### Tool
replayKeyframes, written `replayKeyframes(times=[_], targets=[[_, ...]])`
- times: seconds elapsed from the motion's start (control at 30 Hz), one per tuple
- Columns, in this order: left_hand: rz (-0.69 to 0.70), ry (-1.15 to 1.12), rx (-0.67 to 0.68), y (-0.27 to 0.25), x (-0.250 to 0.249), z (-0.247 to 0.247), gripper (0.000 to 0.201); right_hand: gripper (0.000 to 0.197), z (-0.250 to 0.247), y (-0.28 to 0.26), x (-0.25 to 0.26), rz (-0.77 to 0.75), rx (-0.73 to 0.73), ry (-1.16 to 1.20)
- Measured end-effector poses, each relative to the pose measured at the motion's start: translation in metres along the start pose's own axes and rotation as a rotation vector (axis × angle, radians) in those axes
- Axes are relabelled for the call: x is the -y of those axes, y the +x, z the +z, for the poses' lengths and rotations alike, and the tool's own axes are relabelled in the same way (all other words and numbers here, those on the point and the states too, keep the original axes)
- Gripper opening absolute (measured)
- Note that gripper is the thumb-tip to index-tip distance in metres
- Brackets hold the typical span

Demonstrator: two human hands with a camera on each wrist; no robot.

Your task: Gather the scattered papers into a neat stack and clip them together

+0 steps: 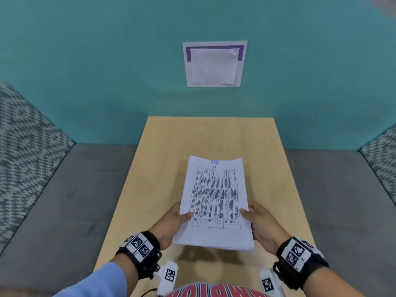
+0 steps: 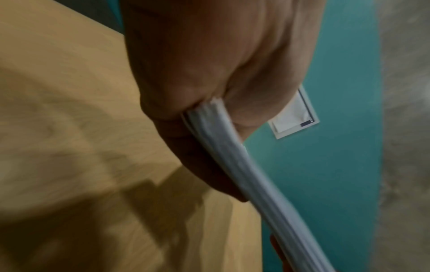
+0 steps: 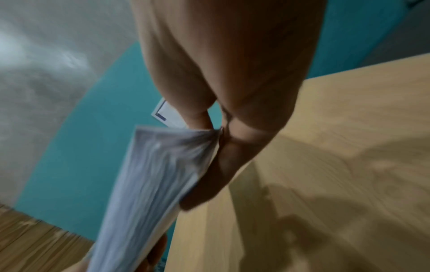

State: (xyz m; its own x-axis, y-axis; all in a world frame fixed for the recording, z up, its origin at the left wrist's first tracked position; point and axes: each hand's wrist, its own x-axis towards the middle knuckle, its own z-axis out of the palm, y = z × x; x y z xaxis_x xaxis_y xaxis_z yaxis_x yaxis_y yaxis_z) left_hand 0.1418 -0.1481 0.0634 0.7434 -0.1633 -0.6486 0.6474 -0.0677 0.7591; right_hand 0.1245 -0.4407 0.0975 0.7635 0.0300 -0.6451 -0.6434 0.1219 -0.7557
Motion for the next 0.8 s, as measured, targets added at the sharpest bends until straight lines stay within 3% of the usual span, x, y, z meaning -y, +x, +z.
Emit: replayKeyframes(times=[0.07, 0.13, 0.37, 0.53, 0.67, 0.8], targets=[[-0.051, 0.024, -0.02, 0.013, 0.011, -0.002, 0.032, 0.024, -0.001, 0.004, -0.012, 0.123, 0.1, -0.014], [-0.095, 0.06, -0.03, 0.025, 0.019, -0.002, 0.031, 0.028, -0.002, 0.012, -0.024, 0.174, 0.11, -0.071], [-0.167, 0.113, -0.053, 0.08, 0.033, -0.008, 0.04, 0.022, 0.007, 0.071, -0.055, 0.046, -0.139, -0.397], [-0.193, 0.129, -0.083, 0.106, 0.017, -0.012, 0.033, 0.033, 0.012, 0.1, -0.05, 0.014, -0.16, -0.574], [-0.223, 0.205, -0.092, 0.129, 0.014, -0.028, 0.044, 0.04, 0.012, 0.121, -0.036, 0.052, -0.104, -0.598], [-0.218, 0.227, -0.121, 0.141, 0.017, -0.036, 0.057, 0.055, 0.004, 0.134, -0.028, 0.082, -0.076, -0.873]])
